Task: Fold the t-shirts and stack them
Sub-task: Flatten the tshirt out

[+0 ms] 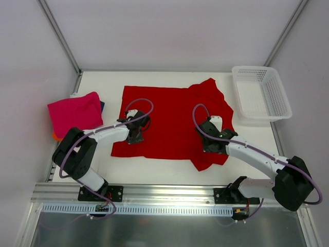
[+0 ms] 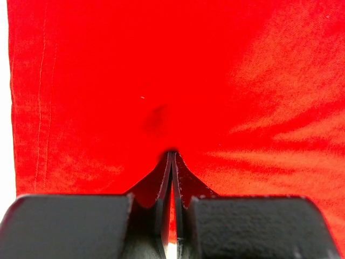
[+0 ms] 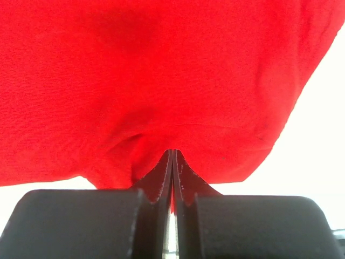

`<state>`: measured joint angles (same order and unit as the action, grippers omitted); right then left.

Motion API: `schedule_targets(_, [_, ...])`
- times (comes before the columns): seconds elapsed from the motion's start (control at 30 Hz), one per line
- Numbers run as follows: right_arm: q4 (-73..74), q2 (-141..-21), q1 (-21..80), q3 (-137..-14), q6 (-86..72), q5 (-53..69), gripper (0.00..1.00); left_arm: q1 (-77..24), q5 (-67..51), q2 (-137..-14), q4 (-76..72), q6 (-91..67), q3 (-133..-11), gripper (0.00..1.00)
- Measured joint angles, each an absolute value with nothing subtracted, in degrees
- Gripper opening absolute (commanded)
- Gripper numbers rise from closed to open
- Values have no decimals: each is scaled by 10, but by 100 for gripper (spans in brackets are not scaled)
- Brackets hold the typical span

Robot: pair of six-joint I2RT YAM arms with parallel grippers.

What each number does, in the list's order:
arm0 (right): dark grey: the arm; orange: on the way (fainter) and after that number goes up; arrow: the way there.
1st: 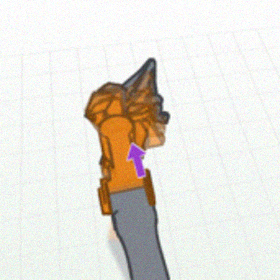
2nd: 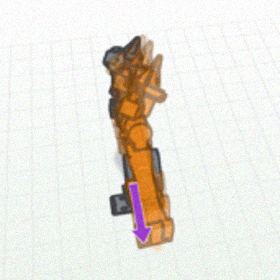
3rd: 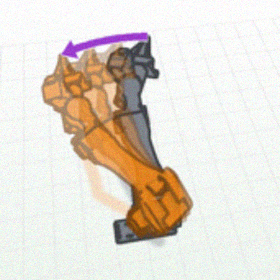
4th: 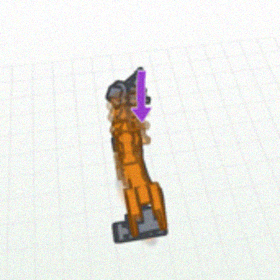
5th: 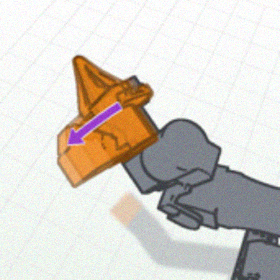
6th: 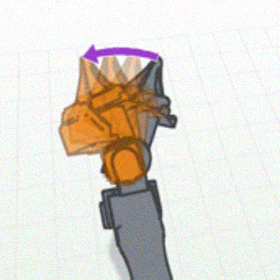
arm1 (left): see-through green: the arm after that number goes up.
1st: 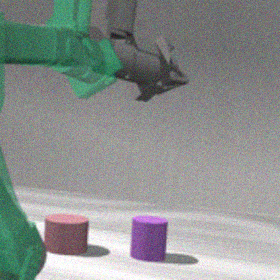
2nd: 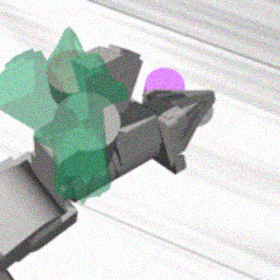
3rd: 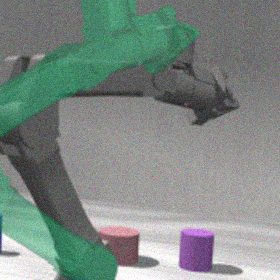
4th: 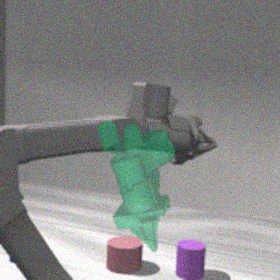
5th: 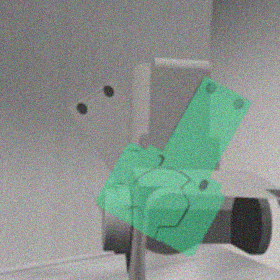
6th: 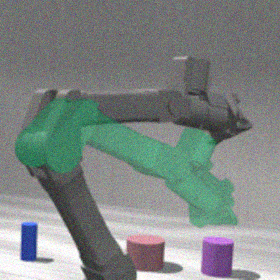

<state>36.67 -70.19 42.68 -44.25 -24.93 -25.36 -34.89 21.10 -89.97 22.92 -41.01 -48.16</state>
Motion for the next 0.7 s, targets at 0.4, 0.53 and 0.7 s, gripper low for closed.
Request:
schedule_targets(0.4, [418,-691,447,-440,-287,-286,27,-357,196,-885,236,-409,-478,0])
schedule_targets(0.53, [442,-647,470,-417,-312,-296,31,-401,192,-869,246,-408,-482,13])
schedule_targets(0.7, [483,-612,492,-399,-351,-309,41,-424,183,-873,246,-409,-495,99])
